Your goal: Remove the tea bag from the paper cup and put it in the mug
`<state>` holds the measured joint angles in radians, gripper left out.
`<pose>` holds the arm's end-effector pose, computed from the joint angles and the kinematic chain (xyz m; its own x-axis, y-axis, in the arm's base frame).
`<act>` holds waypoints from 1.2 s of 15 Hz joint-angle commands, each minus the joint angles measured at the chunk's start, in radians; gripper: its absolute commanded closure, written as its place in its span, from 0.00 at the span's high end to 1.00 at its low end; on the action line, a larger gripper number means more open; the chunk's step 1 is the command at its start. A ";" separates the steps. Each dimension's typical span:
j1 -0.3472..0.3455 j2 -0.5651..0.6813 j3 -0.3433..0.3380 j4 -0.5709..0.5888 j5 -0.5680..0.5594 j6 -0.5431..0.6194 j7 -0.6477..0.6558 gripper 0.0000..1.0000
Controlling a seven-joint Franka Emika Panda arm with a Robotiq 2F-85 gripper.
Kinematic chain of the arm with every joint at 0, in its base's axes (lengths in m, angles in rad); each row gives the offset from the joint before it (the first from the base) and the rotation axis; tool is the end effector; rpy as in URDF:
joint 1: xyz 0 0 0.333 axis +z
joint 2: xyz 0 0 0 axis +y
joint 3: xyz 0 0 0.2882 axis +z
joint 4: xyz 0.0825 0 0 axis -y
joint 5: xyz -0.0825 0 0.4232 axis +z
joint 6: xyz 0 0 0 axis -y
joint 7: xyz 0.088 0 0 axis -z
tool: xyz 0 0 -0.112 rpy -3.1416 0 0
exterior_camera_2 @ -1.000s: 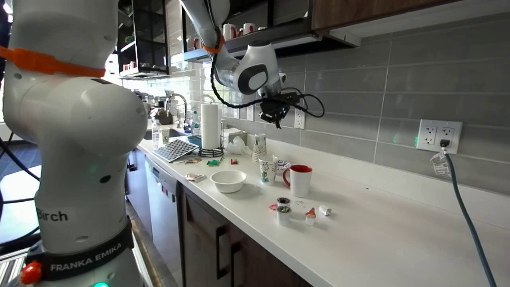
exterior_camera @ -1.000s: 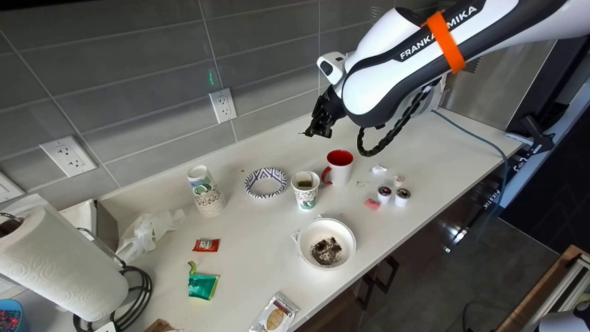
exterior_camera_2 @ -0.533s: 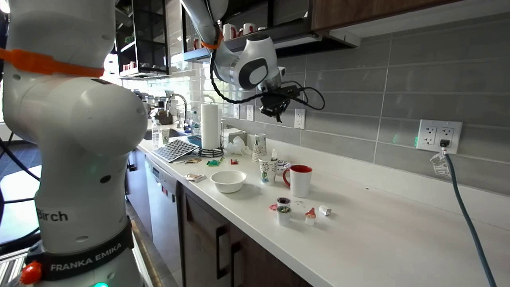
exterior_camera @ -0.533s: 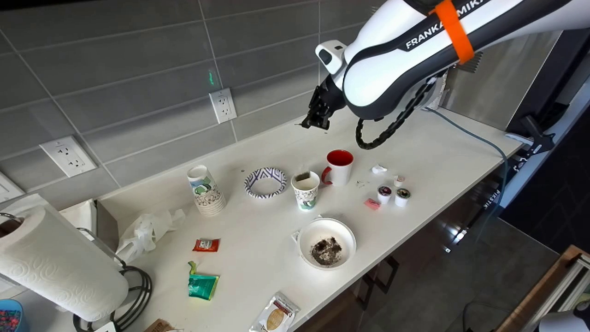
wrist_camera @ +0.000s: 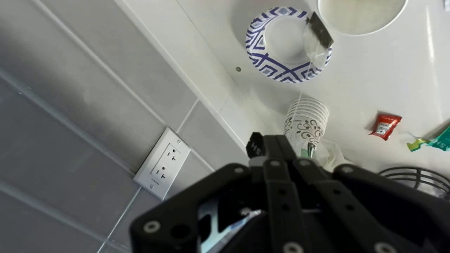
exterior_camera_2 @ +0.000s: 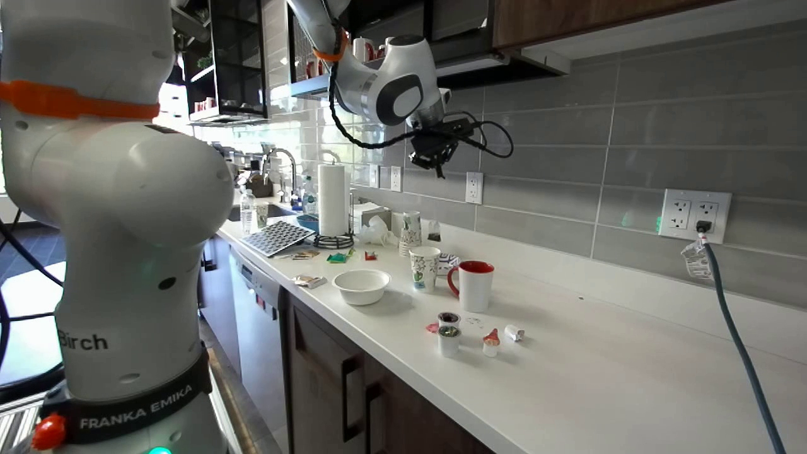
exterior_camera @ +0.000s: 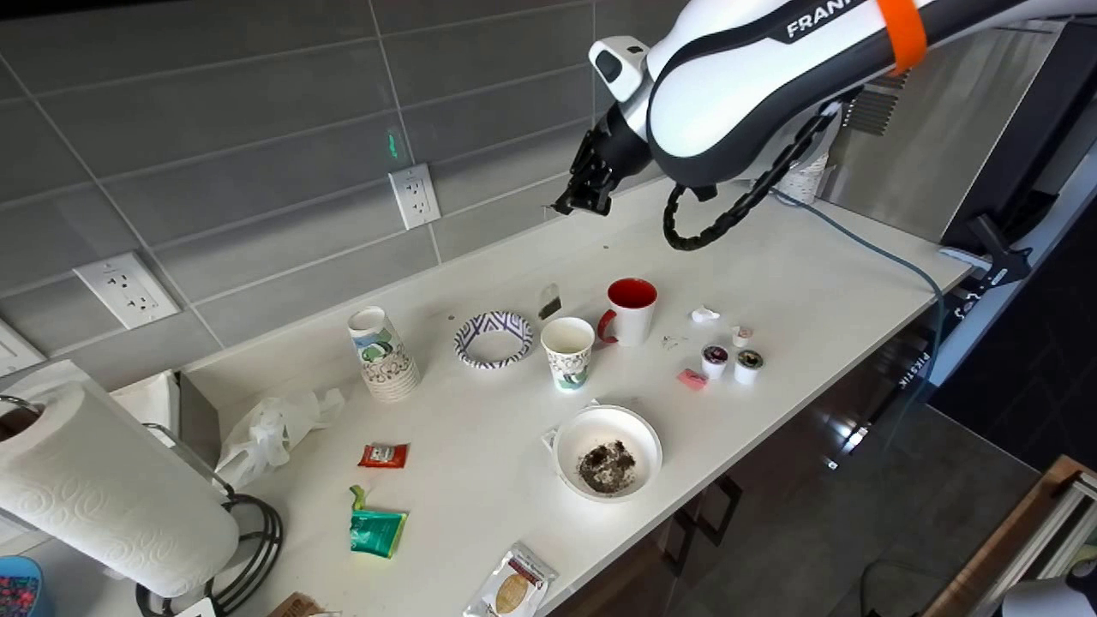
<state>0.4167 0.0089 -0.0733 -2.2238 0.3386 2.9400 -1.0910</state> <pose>0.5787 0.1845 0.3946 0.2548 0.8205 0.5117 0.7613 -0.4965 0.4170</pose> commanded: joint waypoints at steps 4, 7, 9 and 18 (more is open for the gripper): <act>-0.010 -0.056 -0.007 -0.013 -0.061 -0.063 0.079 0.00; -0.021 -0.066 -0.011 -0.018 -0.102 -0.055 0.120 0.00; -0.032 -0.071 -0.015 -0.021 -0.132 -0.051 0.150 0.00; -0.123 -0.109 -0.049 -0.037 -0.315 -0.051 0.332 0.00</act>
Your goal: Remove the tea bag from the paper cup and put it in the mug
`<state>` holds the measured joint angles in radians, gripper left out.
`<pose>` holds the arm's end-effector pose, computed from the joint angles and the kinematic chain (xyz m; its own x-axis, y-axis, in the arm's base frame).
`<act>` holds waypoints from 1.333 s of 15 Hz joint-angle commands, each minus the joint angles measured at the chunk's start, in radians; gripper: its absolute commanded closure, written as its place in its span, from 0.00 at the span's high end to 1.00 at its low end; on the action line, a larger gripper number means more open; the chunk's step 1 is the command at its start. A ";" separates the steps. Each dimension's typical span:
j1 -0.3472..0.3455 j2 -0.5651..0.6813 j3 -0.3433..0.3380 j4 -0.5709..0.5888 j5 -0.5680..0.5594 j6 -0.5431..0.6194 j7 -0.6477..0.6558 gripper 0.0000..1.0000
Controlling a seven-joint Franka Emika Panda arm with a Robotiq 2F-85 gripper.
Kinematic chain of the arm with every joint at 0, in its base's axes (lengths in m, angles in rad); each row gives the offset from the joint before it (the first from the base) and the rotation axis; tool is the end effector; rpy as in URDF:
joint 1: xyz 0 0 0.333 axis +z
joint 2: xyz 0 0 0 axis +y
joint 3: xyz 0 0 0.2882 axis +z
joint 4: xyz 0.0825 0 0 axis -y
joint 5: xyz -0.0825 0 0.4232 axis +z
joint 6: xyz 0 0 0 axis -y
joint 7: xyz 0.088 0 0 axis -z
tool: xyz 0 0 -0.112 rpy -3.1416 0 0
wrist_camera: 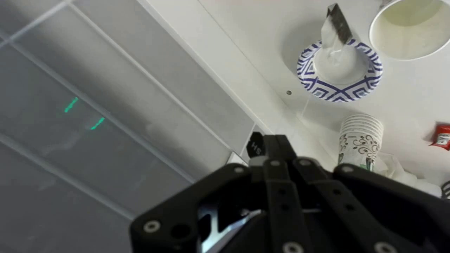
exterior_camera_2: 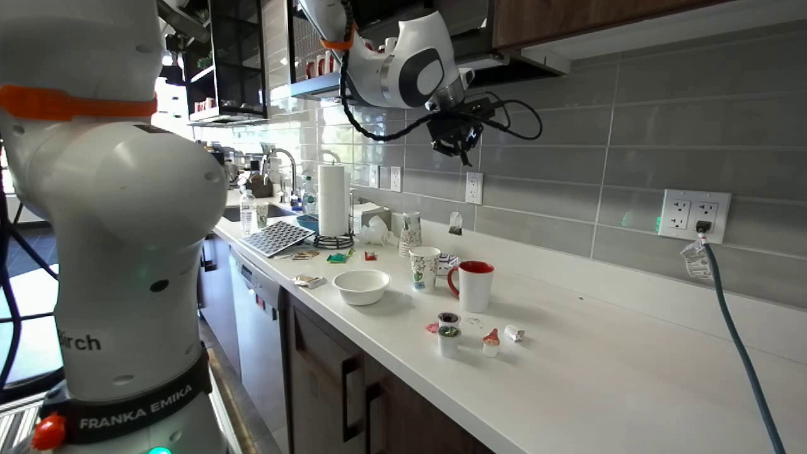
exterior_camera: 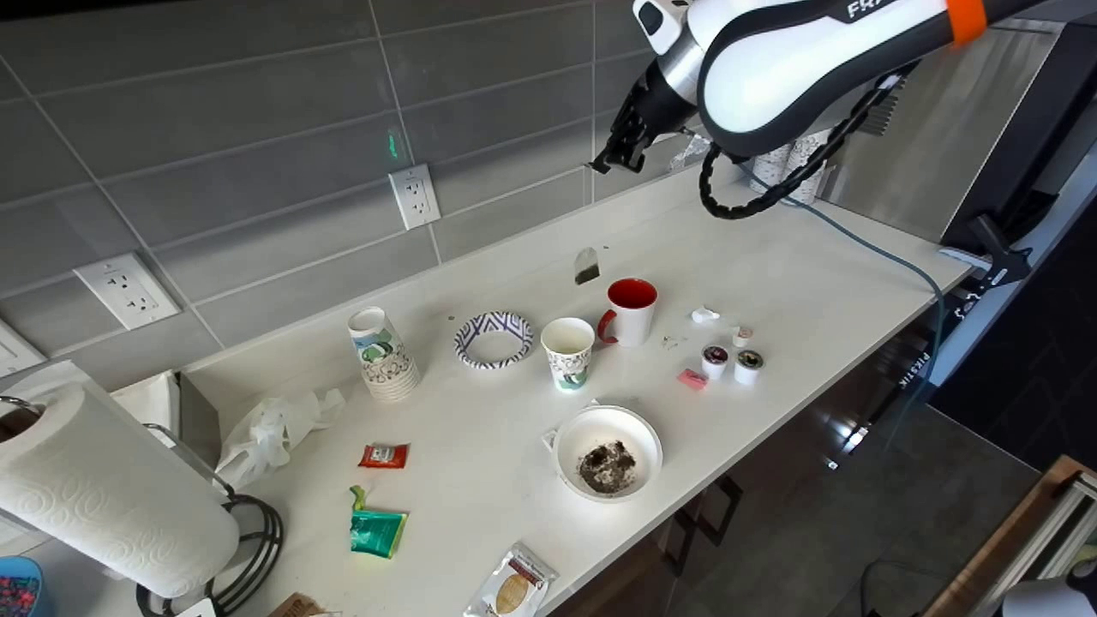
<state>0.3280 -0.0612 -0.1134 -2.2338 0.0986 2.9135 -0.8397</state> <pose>0.5883 0.1216 0.4304 0.3768 0.7713 0.5129 0.6560 -0.6131 0.4401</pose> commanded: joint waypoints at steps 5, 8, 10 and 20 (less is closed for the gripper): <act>-0.104 -0.053 -0.024 -0.044 -0.166 -0.029 0.183 0.00; -0.124 -0.051 -0.028 -0.063 -0.162 -0.028 0.203 0.00; -0.128 -0.050 -0.027 -0.075 -0.145 -0.029 0.200 0.00; -0.125 -0.048 -0.023 -0.113 -0.134 -0.028 0.216 0.00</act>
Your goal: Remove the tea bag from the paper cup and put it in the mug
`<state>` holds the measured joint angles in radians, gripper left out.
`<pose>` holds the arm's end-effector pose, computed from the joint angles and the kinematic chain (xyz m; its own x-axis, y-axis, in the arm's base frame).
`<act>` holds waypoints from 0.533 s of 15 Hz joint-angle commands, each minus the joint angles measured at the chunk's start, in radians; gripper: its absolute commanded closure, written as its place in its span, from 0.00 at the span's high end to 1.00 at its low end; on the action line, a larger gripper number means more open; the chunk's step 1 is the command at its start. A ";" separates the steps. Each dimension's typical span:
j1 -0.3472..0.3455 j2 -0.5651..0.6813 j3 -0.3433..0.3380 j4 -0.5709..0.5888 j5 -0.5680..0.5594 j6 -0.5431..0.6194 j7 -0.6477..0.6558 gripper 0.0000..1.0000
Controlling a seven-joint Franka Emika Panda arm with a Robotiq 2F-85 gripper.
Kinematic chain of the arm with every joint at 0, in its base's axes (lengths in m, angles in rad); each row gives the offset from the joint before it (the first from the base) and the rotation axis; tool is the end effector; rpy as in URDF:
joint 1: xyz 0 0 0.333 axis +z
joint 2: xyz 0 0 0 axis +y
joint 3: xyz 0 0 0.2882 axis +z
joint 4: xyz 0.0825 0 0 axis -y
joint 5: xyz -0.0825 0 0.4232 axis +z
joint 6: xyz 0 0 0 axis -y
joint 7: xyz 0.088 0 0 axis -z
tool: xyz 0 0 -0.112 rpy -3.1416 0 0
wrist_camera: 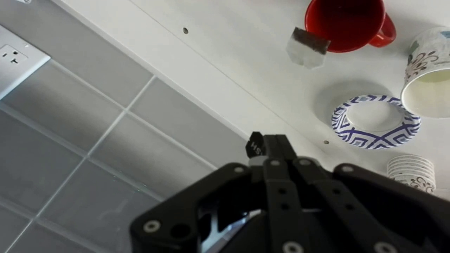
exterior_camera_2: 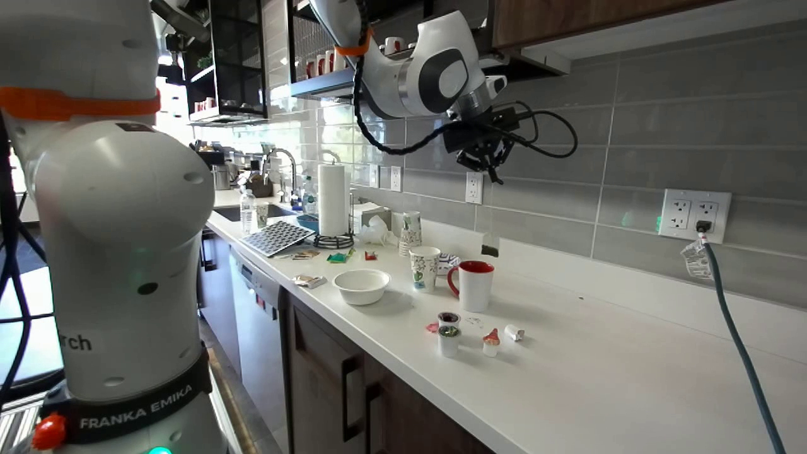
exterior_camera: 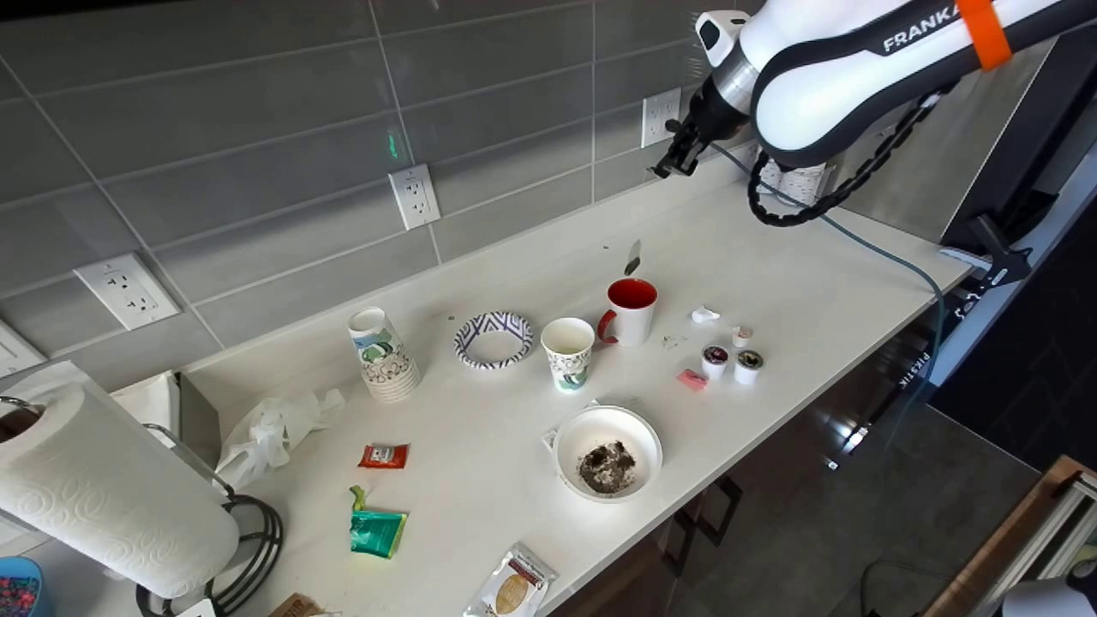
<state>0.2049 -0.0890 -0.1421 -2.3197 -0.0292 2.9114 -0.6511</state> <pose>0.5792 0.0376 0.4010 0.5669 0.6595 0.4937 0.5340 -0.7505 0.3893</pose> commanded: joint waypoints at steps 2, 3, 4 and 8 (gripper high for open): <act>0.007 -0.017 0.006 -0.033 0.013 -0.025 0.015 0.00; 0.009 -0.016 0.007 -0.035 0.016 -0.026 0.014 0.00; 0.010 -0.016 0.009 -0.038 0.018 -0.026 0.013 0.00; 0.013 -0.015 0.016 -0.038 0.013 -0.026 0.016 0.00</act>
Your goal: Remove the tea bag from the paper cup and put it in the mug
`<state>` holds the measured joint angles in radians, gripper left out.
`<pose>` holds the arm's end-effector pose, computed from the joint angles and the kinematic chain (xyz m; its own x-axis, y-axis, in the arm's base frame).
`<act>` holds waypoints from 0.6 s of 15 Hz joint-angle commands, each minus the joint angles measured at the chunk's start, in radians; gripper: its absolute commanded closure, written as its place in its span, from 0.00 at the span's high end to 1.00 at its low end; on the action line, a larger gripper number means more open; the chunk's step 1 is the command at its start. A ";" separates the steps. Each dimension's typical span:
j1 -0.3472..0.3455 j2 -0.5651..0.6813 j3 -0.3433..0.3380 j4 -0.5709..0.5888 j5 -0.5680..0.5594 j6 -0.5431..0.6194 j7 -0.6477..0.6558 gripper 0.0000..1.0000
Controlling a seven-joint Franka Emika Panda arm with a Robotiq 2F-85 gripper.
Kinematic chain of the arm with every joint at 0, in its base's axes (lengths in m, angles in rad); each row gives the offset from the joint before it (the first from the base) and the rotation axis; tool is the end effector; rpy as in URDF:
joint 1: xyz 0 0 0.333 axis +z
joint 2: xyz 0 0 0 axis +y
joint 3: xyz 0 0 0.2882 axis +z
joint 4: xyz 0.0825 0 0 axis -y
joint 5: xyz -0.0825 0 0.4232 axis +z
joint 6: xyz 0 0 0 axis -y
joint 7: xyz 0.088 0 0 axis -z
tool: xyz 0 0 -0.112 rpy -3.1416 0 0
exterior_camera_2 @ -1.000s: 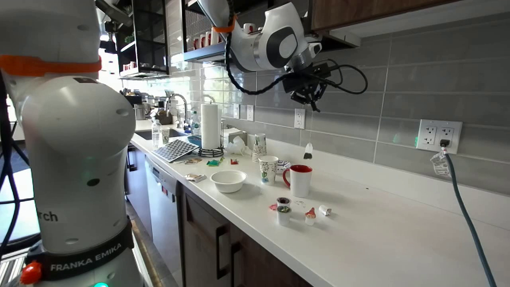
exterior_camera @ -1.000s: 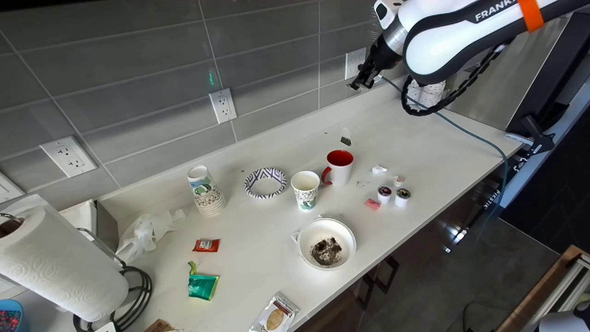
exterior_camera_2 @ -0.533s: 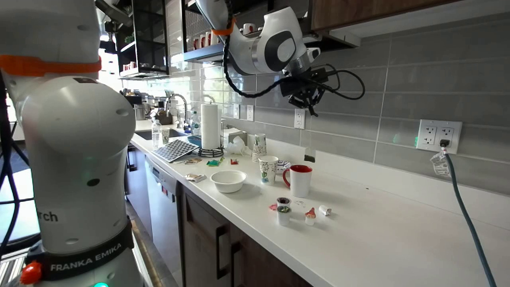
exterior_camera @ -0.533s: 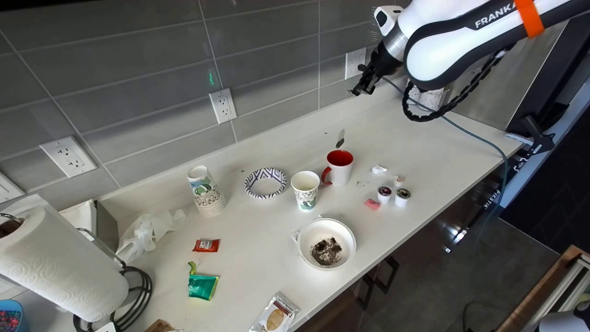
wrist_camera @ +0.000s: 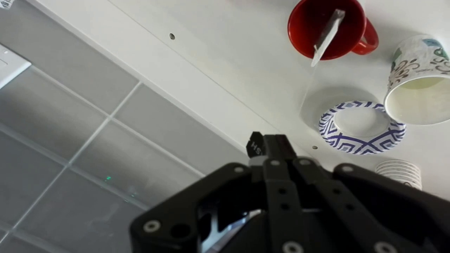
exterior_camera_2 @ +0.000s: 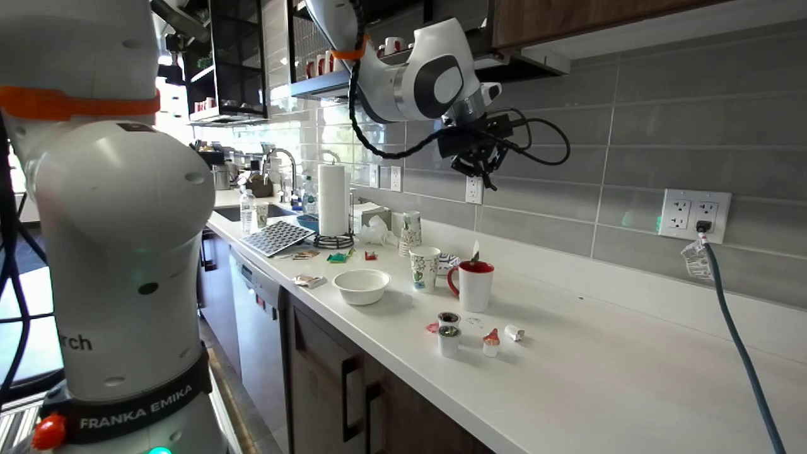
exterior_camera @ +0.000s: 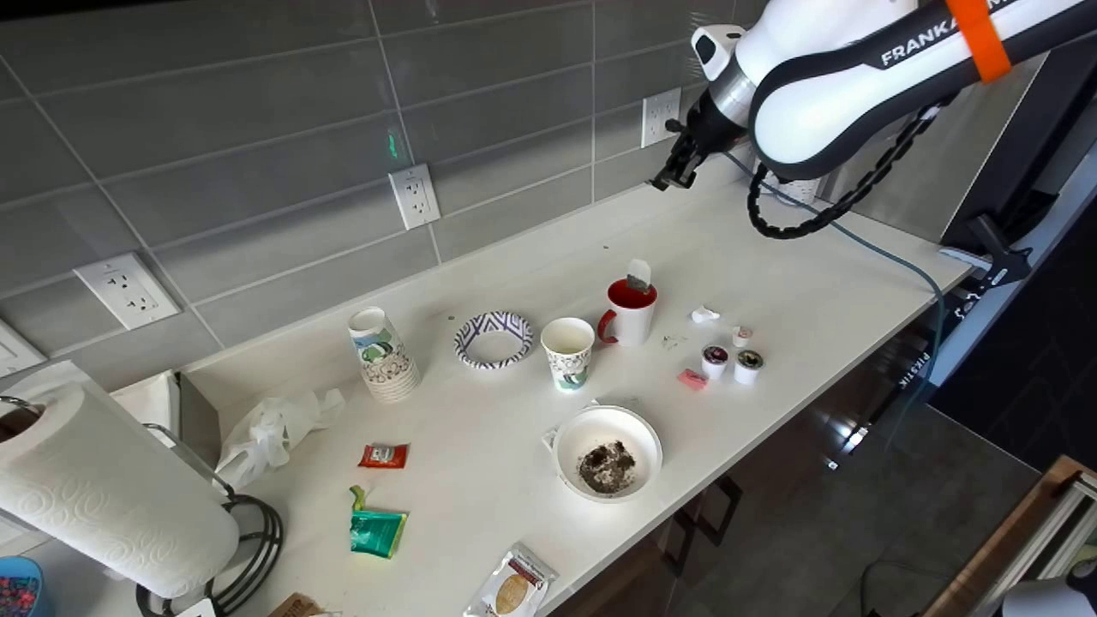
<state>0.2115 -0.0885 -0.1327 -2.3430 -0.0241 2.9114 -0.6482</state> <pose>0.5731 0.0464 0.3886 0.5715 0.6641 0.4821 0.5513 -0.7459 0.3739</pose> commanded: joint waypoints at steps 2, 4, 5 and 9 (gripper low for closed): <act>0.004 -0.008 0.009 -0.014 0.005 -0.022 0.016 0.00; 0.007 0.002 0.009 -0.015 0.014 -0.016 0.011 0.00; 0.009 0.009 0.008 -0.015 0.019 -0.012 0.009 0.00; 0.024 0.023 0.009 -0.020 0.061 -0.014 -0.014 0.00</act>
<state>0.2196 -0.0724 -0.1274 -2.3567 -0.0091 2.9114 -0.6482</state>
